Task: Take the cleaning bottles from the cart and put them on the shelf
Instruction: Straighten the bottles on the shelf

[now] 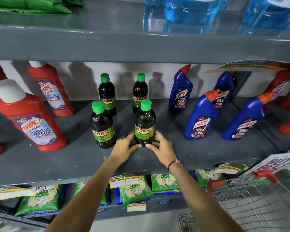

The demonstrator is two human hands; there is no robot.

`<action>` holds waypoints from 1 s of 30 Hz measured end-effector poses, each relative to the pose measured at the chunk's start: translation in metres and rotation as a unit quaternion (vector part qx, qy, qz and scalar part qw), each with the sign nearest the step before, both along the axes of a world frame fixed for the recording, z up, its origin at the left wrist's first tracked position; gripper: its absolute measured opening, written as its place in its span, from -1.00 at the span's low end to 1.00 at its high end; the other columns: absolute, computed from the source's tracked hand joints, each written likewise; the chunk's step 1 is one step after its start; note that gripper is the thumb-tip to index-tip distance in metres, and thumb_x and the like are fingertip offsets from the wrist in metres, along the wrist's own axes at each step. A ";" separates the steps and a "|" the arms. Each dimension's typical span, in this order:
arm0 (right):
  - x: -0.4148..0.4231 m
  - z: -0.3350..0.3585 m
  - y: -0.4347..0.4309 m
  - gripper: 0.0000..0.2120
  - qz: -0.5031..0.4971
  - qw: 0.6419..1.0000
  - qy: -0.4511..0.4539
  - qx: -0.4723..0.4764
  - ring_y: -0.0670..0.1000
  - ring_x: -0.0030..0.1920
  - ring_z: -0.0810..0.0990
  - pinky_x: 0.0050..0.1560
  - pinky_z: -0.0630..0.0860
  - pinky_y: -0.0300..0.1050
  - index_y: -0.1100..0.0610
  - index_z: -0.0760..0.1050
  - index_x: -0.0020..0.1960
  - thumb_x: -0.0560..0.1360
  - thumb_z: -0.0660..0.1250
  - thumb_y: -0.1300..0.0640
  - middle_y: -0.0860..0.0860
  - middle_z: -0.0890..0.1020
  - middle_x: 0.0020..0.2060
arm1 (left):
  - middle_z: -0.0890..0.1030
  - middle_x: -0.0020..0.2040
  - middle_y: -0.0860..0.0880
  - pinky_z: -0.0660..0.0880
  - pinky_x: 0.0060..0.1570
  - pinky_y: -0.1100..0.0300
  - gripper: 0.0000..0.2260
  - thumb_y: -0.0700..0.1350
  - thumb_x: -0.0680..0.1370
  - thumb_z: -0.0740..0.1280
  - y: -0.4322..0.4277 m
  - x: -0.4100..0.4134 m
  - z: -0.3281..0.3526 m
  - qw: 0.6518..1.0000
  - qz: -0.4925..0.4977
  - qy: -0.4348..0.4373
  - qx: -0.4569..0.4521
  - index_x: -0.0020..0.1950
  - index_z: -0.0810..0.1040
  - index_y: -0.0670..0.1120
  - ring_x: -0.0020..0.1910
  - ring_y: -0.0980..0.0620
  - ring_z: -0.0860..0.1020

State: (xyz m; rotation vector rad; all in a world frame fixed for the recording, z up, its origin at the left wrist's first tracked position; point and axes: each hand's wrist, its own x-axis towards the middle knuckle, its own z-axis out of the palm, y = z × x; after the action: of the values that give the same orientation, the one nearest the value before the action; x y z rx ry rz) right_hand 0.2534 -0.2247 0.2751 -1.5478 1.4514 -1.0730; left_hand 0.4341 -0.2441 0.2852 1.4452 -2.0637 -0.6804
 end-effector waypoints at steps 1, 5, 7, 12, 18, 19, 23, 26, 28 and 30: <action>0.000 0.001 0.001 -0.39 0.001 1.000 -0.001 -0.001 -0.10 0.06 0.55 0.10 0.49 -0.26 0.12 0.28 0.39 0.41 0.43 0.22 0.15 0.55 0.21 | 0.56 0.25 -0.22 0.43 0.22 -0.08 -0.47 -0.05 0.48 0.38 0.001 0.000 0.001 1.000 0.002 -0.001 0.000 0.40 0.33 -0.13 0.23 -0.23 0.49; 0.000 0.009 0.005 -0.42 0.005 1.000 -0.029 0.011 -0.08 0.10 0.54 0.08 0.48 -0.36 0.15 0.30 0.38 0.42 0.41 0.27 0.13 0.55 0.20 | 0.58 0.24 -0.18 0.43 0.23 0.08 -0.53 -0.11 0.45 0.42 0.009 -0.006 0.004 0.999 0.034 0.038 0.002 0.32 0.43 -0.16 0.24 -0.15 0.51; -0.008 0.010 0.013 -0.49 -0.025 0.998 -0.054 0.008 -0.09 0.08 0.56 -0.04 0.49 -0.47 0.17 0.38 0.33 0.41 0.42 0.28 0.08 0.57 0.15 | 0.61 0.18 -0.16 0.41 0.15 0.17 -0.56 -0.20 0.40 0.45 0.023 -0.012 0.004 0.989 0.109 0.098 0.000 0.26 0.47 -0.19 0.18 -0.11 0.54; -0.073 0.008 0.039 -0.76 -0.262 0.960 -0.072 -0.075 -0.09 -0.22 0.58 -0.20 0.48 -0.47 0.21 0.56 0.05 0.39 0.42 0.33 0.23 0.66 -0.09 | 0.55 -0.20 -0.04 0.49 -0.25 0.23 -0.77 -0.23 0.38 0.47 0.067 -0.052 -0.004 0.960 0.214 0.176 -0.040 -0.12 0.48 -0.01 -0.24 0.12 0.51; -0.154 0.012 0.025 -0.39 -0.300 0.953 0.021 -0.012 0.00 -0.16 0.48 -0.05 0.46 -0.20 0.22 0.37 0.27 0.28 0.53 0.28 0.22 0.50 0.03 | 0.57 0.07 -0.14 0.51 0.09 0.12 -0.68 -0.26 0.38 0.45 0.035 -0.146 0.003 0.988 0.047 0.148 0.024 0.12 0.55 -0.17 -0.02 -0.03 0.58; -0.161 0.012 0.019 -0.31 -0.268 0.963 0.016 0.001 0.00 -0.07 0.48 0.01 0.47 -0.18 0.21 0.32 0.32 0.27 0.54 0.27 0.21 0.48 0.10 | 0.56 0.15 -0.16 0.48 0.16 0.08 -0.62 -0.23 0.40 0.44 0.025 -0.158 0.003 0.991 0.031 0.130 0.024 0.20 0.51 -0.17 0.09 -0.09 0.56; -0.171 0.011 -0.002 -0.24 -0.158 0.987 -0.028 0.024 0.09 0.20 0.49 0.25 0.49 0.09 0.19 0.23 0.39 0.29 0.51 0.32 0.16 0.49 0.25 | 0.45 0.38 -0.10 0.32 0.27 -0.02 -0.48 -0.05 0.47 0.36 -0.007 -0.187 0.000 1.000 0.010 0.008 0.028 0.40 0.32 -0.09 0.34 -0.14 0.39; -0.175 0.011 -0.008 -0.24 -0.121 0.992 -0.020 0.036 0.01 0.13 0.53 0.09 0.53 -0.22 0.14 0.22 0.41 0.32 0.50 0.28 0.11 0.54 0.21 | 0.55 0.26 -0.11 0.34 0.18 0.00 -0.60 -0.01 0.47 0.35 -0.016 -0.196 -0.003 1.000 0.008 -0.013 0.023 0.28 0.41 -0.08 0.25 -0.15 0.44; -0.177 0.009 -0.009 -0.26 -0.112 0.993 -0.015 0.035 0.04 0.14 0.54 0.10 0.52 -0.17 0.15 0.22 0.40 0.33 0.50 0.26 0.12 0.55 0.20 | 0.60 0.19 -0.12 0.39 0.17 -0.01 -0.63 -0.02 0.47 0.36 -0.014 -0.196 -0.004 1.000 0.009 0.008 0.006 0.24 0.45 -0.09 0.20 -0.16 0.48; -0.178 0.009 -0.007 -0.30 -0.108 0.994 -0.008 0.031 0.06 0.12 0.55 0.15 0.53 -0.07 0.17 0.25 0.38 0.33 0.50 0.25 0.14 0.56 0.19 | 0.62 0.14 -0.13 0.44 0.16 -0.03 -0.63 -0.04 0.46 0.38 -0.010 -0.193 -0.006 0.999 0.011 0.030 -0.006 0.23 0.47 -0.10 0.15 -0.17 0.51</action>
State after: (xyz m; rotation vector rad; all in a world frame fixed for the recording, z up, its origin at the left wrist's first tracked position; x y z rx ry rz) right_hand 0.0756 -0.2314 0.2840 -1.3588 1.6550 -1.1504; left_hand 0.2409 -0.2545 0.2793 1.4216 -2.0008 -0.6926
